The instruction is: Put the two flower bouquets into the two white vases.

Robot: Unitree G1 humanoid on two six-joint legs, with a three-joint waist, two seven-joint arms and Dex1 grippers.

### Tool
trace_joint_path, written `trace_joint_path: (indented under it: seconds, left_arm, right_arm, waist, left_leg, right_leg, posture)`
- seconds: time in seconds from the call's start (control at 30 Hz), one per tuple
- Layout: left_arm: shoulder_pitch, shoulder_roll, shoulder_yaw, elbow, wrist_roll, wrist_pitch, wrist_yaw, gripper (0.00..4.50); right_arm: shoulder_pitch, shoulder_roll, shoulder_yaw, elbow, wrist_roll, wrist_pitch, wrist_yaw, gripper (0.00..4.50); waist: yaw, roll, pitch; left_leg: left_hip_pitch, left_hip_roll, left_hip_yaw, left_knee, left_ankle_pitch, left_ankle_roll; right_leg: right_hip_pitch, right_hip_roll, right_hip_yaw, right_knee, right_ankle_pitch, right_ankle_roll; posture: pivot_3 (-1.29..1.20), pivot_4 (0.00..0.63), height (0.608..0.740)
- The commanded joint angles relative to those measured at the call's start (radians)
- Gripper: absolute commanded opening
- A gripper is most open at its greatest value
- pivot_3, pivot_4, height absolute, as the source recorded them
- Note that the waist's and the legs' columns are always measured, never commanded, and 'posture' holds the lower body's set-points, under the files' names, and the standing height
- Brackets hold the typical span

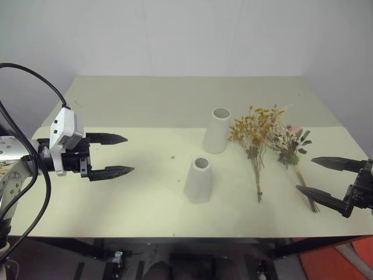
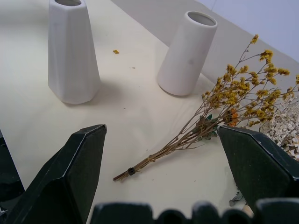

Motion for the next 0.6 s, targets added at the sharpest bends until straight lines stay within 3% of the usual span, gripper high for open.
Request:
trace_joint_path:
  seconds: [0.03,0.33,0.6]
  left_arm:
    - [-0.026,0.003,0.026,-0.013,-0.013,-0.013,0.003,4.50]
    - [-0.052,-0.009,0.016,-0.010,-0.025,-0.008,0.004,4.50]
    - [-0.158,-0.053,-0.071,0.013,-0.006,-0.028,-0.017,4.50]
  right_arm:
    - [-0.002,-0.008,-0.024,-0.013,0.009,-0.001,-0.001,4.49]
    - [0.004,-0.008,-0.020,-0.019,0.005,0.009,-0.014,4.49]
    - [-0.028,-0.024,0.024,-0.030,-0.047,0.087,-0.133,4.49]
  waist:
    - [0.000,0.000,0.000]
    - [-0.001,0.000,0.000]
    - [0.001,0.000,0.000]
  left_leg:
    - [0.000,0.000,0.000,0.000,0.000,0.000]
    - [0.000,0.000,0.000,0.000,0.000,0.000]
    - [0.000,0.000,0.000,0.000,0.000,0.000]
  right_leg:
    - [0.000,0.000,0.000,0.000,0.000,0.000]
    - [0.000,0.000,0.000,0.000,0.000,0.000]
    - [0.000,0.000,0.000,0.001,0.000,0.000]
  posture:
    - [0.00,0.150,0.740]
    - [0.00,0.150,0.740]
    - [0.00,0.150,0.740]
